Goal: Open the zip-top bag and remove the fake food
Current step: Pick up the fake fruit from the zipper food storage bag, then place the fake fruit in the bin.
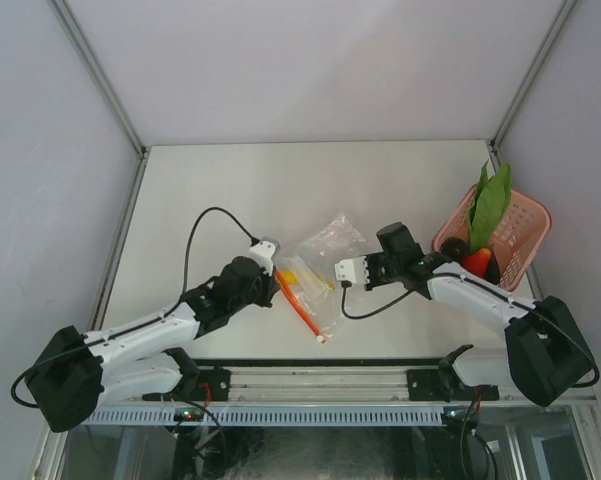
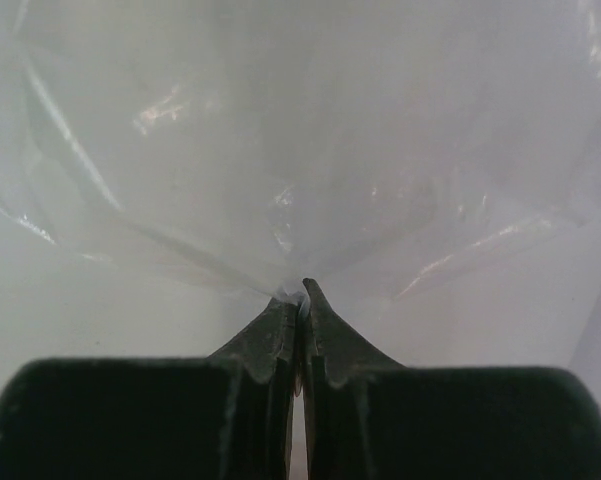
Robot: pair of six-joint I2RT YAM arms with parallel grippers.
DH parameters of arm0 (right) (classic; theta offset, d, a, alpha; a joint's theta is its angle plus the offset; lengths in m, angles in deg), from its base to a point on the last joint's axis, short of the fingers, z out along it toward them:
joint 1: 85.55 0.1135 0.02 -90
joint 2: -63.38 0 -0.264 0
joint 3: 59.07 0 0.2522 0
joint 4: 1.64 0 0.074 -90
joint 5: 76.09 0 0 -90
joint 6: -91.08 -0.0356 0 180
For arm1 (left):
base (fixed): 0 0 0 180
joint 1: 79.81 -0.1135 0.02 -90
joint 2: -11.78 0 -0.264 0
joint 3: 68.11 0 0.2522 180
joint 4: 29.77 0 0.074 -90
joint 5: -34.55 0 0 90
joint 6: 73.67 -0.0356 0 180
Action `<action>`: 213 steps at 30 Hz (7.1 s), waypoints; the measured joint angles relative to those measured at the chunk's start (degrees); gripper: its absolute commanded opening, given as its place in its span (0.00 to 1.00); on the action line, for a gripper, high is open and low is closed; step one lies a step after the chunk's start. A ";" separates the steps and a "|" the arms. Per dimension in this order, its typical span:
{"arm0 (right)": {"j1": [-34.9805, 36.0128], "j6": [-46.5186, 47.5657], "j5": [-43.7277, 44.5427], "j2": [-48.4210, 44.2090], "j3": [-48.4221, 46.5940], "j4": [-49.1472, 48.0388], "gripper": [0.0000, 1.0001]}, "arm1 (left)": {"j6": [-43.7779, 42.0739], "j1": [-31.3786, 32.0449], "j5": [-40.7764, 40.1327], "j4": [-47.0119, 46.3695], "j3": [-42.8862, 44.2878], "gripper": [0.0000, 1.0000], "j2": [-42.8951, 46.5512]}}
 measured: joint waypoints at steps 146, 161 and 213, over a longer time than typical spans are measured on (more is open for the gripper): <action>-9.70 -61.72 -45.31 4.28 -16.02 9.55 0.00 | -24.48 22.69 -16.65 -28.63 -2.27 0.90 9.75; -23.54 -51.58 -40.79 -9.77 -18.53 17.11 0.00 | -2.62 22.32 -19.26 -16.15 -5.55 1.00 27.61; -71.69 -62.38 -28.20 -12.79 -11.91 4.63 0.30 | 6.97 15.50 -15.50 -13.94 -22.71 1.00 41.18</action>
